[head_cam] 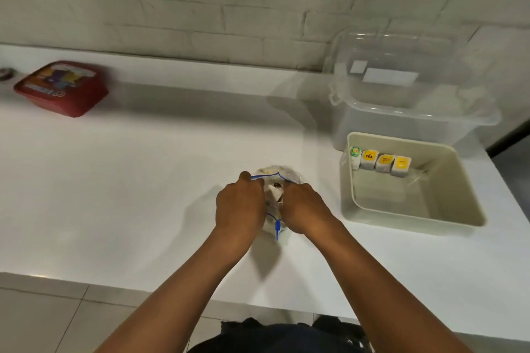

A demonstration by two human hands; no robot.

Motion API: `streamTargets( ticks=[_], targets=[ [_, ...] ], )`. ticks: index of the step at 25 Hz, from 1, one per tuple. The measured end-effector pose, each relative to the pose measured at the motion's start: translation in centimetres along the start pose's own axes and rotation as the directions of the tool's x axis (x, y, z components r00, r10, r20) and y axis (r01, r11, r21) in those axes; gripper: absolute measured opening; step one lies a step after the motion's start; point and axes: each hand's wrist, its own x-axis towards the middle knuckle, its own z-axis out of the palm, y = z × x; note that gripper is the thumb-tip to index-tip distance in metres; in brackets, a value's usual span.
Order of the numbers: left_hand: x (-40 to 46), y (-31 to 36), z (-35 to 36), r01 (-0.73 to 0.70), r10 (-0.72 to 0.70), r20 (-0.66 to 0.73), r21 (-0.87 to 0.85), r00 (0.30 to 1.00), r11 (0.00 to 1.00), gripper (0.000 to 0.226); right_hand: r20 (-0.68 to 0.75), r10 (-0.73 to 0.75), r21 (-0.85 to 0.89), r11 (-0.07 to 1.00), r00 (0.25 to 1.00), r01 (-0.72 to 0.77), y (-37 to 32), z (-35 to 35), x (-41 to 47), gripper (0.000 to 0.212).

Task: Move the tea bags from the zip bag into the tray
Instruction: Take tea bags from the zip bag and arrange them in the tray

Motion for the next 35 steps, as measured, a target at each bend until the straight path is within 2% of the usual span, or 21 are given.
streamTargets(
  ticks=[3, 7, 11, 14, 18, 20, 22, 24, 26, 29, 31, 33, 35],
  targets=[
    [-0.3, 0.4, 0.5, -0.028, 0.026, -0.05, -0.049, 0.998, 0.998, 0.025, -0.056, -0.012, 0.056, 0.998, 0.998, 0.015, 0.5, 0.0, -0.1, 0.023],
    [-1.2, 0.0, 1.2, -0.094, 0.089, -0.109, -0.037, 0.99, 0.995, 0.013, -0.058, 0.02, 0.164, 0.986, 0.998, -0.011, 1.7, 0.0, 0.1, 0.032],
    [-1.9, 0.4, 1.8, -0.122, 0.122, 0.001, 0.001, 0.992, 0.992, 0.021, -0.101, 0.07, 0.13, 0.99, 0.992, -0.057, 2.4, 0.8, 0.3, 0.02],
    [-2.0, 0.9, 2.2, -0.131, 0.132, -0.045, 0.027, 0.99, 0.991, 0.024, -0.121, 0.067, 0.187, 0.981, 0.99, -0.044, 2.7, 1.0, 0.6, 0.013],
    [-2.0, 0.5, 2.6, -0.112, 0.11, -0.114, -0.009, 0.987, 0.994, 0.029, -0.083, 0.09, 0.364, 0.93, 0.992, -0.054, 3.4, 0.3, 0.5, 0.012],
    [-1.8, 0.3, 1.9, -0.099, 0.088, -0.117, -0.09, 0.989, 0.991, 0.028, -0.068, 0.092, 0.465, 0.884, 0.993, -0.05, 3.4, -0.7, 0.1, 0.012],
    [-1.6, 0.0, 1.4, -0.084, 0.064, -0.089, -0.242, 0.994, 0.967, 0.029, -0.029, 0.081, 0.596, 0.802, 0.996, -0.048, 3.2, -2.0, -0.3, 0.009],
    [-1.4, -0.7, 0.5, -0.057, 0.019, -0.091, -0.441, 0.996, 0.896, 0.03, 0.005, 0.055, 0.685, 0.727, 0.998, -0.044, 3.1, -3.1, -0.8, 0.005],
    [-1.3, -1.2, -0.4, -0.077, -0.007, -0.132, -0.62, 0.991, 0.78, 0.031, 0.022, -0.003, 0.706, 0.708, 1.0, -0.014, 3.0, -4.1, -1.2, 0.005],
    [-1.1, -1.5, -1.6, -0.194, 0.117, -0.156, -0.708, 0.981, 0.679, 0.039, 0.013, -0.149, 0.659, 0.745, 0.989, 0.104, 2.8, -5.2, -1.6, 0.009],
    [-0.9, -1.6, -2.1, -0.211, 0.175, -0.127, -0.736, 0.976, 0.643, 0.037, -0.031, -0.205, 0.648, 0.741, 0.978, 0.176, 2.6, -5.5, -1.5, 0.009],
    [-0.6, -1.9, -2.0, -0.162, 0.124, -0.108, -0.756, 0.986, 0.634, 0.031, -0.08, -0.189, 0.676, 0.711, 0.979, 0.193, 2.5, -5.4, -1.5, 0.014],
    [-0.4, -2.2, -1.8, -0.089, 0.049, -0.074, -0.803, 0.996, 0.589, 0.019, -0.136, -0.159, 0.719, 0.663, 0.978, 0.208, 2.3, -5.2, -1.3, 0.028]
  ],
)
